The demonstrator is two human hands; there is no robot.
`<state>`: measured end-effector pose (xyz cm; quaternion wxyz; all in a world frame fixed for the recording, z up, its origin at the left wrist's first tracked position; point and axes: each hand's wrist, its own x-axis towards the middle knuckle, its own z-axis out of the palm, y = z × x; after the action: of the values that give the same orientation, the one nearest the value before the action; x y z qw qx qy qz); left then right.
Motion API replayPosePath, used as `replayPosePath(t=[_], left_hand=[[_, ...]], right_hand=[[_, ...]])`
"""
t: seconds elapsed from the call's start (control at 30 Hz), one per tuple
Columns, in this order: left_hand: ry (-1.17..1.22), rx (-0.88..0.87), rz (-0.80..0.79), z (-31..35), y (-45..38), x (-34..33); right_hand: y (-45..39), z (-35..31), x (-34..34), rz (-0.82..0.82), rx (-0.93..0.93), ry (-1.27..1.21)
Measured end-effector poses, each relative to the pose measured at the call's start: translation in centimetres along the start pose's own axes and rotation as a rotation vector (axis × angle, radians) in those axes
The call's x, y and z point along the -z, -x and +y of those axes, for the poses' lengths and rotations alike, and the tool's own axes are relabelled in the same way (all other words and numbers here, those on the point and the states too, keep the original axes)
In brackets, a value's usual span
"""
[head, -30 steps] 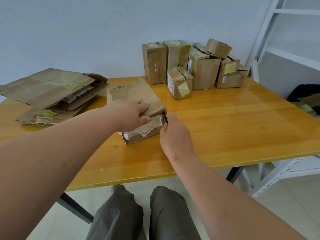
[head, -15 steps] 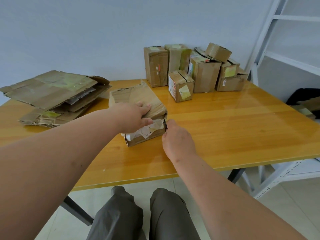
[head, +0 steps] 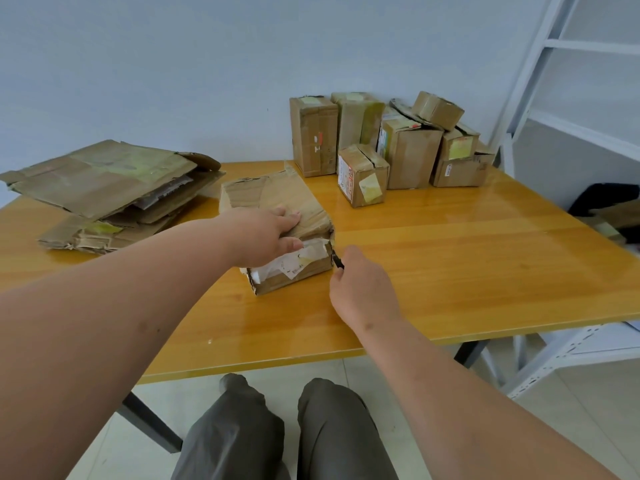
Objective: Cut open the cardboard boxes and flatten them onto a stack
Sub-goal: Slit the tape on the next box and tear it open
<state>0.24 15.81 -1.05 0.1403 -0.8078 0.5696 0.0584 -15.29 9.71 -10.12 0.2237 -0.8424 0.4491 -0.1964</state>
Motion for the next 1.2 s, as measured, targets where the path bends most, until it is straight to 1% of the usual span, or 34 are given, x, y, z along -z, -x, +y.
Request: replayPosePath(t=[0.07,0.13,0.27,0.37,0.43,0.5,0.57,0.6,0.67,0.73,0.77,0.8,0.9,0.97,1.07,1.2], left_hand=[[-0.002,-0.005,0.004,0.0,-0.1,0.0],[0.0,-0.015,-0.001,-0.1,-0.2,0.0],[0.064,-0.048,-0.011,-0.7,0.1,0.3],[0.208,-0.071,-0.079,-3.6,1.1,0.5],[0.28,-0.013,-0.099,-5.7,2.2,0.7],[0.399,0.037,-0.049,-7.3,2.7,0.7],[0.551,0.062,0.016,-7.3,2.6,0.8],[0.565,0.07,0.034,-6.8,2.5,0.7],[0.477,0.103,0.049,-5.2,1.8,0.4],[0.322,0.134,0.072,-3.8,1.0,-0.1],[0.293,0.137,0.07,-3.4,0.6,-0.1],[0.316,0.13,0.059,-3.5,0.4,0.0],[0.463,0.082,-0.007,-5.0,0.8,0.7],[0.584,0.041,-0.021,-6.0,1.1,0.5],[0.725,0.03,-0.03,-6.4,1.3,0.1],[0.765,0.034,-0.019,-6.3,1.0,-0.1]], right_hand=[[0.2,0.0,-0.1,0.028,0.018,-0.012],[0.0,-0.2,0.0,0.017,0.018,-0.018],[-0.4,0.2,0.8,-0.108,0.019,-0.006],[-0.2,1.1,1.6,-0.162,0.107,-0.055],[-0.2,1.9,2.0,-0.136,0.18,-0.068],[-0.6,2.6,2.1,-0.099,0.22,-0.039],[-1.1,2.7,1.7,-0.068,0.225,-0.012],[-1.4,2.6,1.4,-0.06,0.238,0.001],[-1.6,1.7,0.7,-0.055,0.291,0.017],[-1.7,1.0,0.2,-0.034,0.362,0.027],[-1.8,0.9,0.0,-0.015,0.395,0.024],[-1.9,0.9,-0.1,0.005,0.418,0.016],[-2.1,1.0,-0.6,0.052,0.467,-0.002],[-2.1,0.7,-1.0,0.085,0.524,0.001],[-1.9,-0.2,-2.1,0.116,0.595,0.024],[-1.6,-1.2,-3.1,0.187,0.647,0.055]])
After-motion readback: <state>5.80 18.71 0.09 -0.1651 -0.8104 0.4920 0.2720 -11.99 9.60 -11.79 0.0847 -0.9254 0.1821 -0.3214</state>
